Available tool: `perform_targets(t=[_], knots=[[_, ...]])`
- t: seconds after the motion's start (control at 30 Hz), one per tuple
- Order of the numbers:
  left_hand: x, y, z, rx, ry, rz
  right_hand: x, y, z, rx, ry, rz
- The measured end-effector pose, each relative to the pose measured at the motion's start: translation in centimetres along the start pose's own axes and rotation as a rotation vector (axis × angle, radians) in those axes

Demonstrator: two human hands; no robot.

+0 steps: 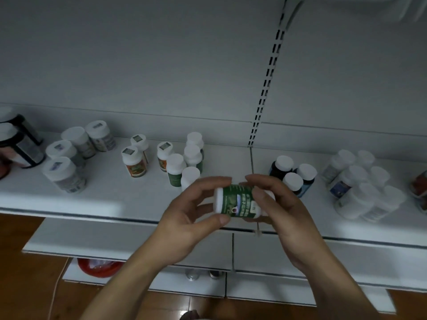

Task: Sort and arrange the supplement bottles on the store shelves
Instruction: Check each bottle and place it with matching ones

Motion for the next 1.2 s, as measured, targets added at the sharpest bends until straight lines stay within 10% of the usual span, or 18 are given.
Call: perform_targets(t=[0.57,1.2], knots=[[5.5,-0.4,-2.8,-0.067,-0.261,0.129,-3.7,-1.2,-1.5,-0.009,0.195,0.013],[1.9,0.6,-0.1,-0.103,-0.191,0.013,-0.6,0.0,1.0,0.030,-0.045,0.014]])
Point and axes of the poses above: each hand's wrist, its own z-axis towards the middle knuckle, its own x-axis out of the palm, y = z × x, the point moved 1 cm from there along z, towards the middle knuckle, and after that the axes turned 10 degrees about x, right-handed, at the moved point
